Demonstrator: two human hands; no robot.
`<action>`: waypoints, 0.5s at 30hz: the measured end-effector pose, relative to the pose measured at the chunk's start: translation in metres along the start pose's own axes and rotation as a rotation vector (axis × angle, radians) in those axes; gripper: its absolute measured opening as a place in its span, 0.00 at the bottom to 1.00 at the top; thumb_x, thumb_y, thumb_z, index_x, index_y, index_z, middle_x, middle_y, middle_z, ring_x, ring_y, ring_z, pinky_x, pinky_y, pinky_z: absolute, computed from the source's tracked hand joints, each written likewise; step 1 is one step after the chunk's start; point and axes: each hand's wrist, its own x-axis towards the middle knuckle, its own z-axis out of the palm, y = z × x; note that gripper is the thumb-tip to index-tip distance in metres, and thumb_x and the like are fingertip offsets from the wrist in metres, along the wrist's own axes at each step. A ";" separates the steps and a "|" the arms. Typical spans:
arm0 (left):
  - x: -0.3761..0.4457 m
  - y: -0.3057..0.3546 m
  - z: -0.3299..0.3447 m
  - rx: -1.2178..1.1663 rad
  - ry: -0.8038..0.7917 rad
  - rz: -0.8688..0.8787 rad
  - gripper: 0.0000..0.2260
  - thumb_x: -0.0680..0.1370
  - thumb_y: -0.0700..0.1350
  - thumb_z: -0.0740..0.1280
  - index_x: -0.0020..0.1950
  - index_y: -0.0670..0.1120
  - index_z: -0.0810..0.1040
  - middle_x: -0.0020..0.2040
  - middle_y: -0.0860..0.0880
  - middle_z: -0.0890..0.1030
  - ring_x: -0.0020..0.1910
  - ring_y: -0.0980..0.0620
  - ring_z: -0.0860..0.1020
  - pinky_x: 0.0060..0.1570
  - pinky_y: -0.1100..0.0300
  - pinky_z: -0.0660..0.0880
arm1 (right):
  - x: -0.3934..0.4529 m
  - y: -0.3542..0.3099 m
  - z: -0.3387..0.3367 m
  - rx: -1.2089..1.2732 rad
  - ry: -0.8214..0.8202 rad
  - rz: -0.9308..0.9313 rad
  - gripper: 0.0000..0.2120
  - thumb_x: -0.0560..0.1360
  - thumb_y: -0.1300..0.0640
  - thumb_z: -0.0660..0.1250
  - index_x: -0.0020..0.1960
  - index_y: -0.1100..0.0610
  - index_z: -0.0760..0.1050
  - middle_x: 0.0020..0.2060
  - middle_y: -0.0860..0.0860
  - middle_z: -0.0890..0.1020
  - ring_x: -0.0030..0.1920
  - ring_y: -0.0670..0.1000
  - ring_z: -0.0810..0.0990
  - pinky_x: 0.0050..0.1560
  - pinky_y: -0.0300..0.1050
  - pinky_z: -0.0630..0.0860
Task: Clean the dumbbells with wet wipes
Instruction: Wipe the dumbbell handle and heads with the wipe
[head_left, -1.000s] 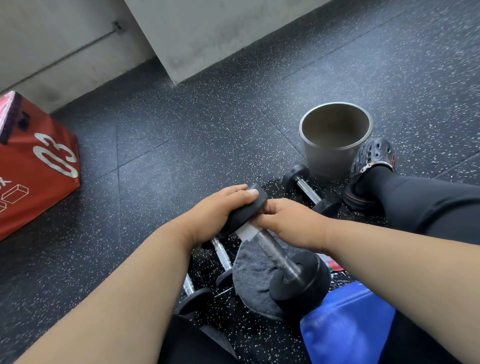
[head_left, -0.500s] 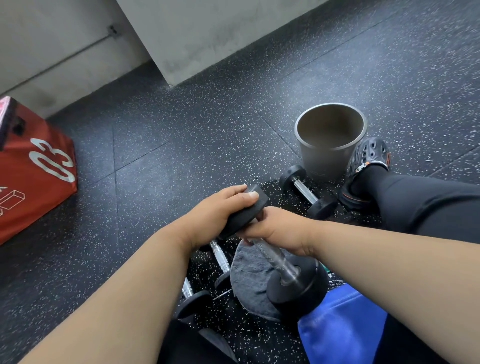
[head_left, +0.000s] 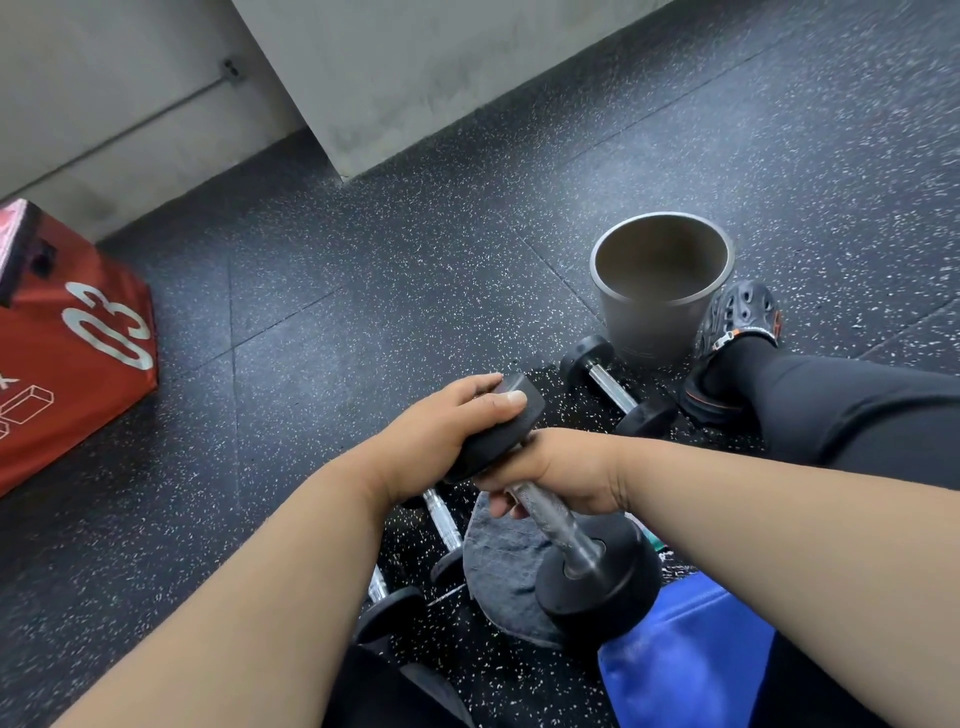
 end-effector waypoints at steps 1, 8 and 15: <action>-0.001 0.000 0.000 -0.002 -0.001 0.001 0.24 0.70 0.67 0.72 0.64 0.62 0.80 0.61 0.57 0.87 0.63 0.57 0.84 0.72 0.50 0.74 | -0.001 -0.002 0.001 -0.006 0.001 -0.011 0.10 0.81 0.69 0.68 0.45 0.57 0.82 0.33 0.49 0.83 0.35 0.46 0.82 0.41 0.37 0.80; 0.000 -0.005 -0.002 -0.104 0.062 -0.020 0.34 0.69 0.67 0.73 0.72 0.53 0.80 0.65 0.52 0.86 0.64 0.57 0.82 0.74 0.49 0.73 | -0.005 -0.004 0.022 -0.604 0.289 -0.281 0.09 0.78 0.58 0.74 0.44 0.45 0.78 0.33 0.38 0.82 0.36 0.34 0.77 0.42 0.31 0.70; -0.006 0.001 -0.002 -0.090 0.008 0.019 0.26 0.76 0.62 0.68 0.60 0.41 0.81 0.53 0.44 0.84 0.51 0.48 0.78 0.56 0.49 0.71 | -0.011 -0.006 0.000 -0.157 0.191 -0.084 0.07 0.74 0.58 0.70 0.50 0.55 0.85 0.51 0.57 0.89 0.57 0.55 0.85 0.68 0.59 0.77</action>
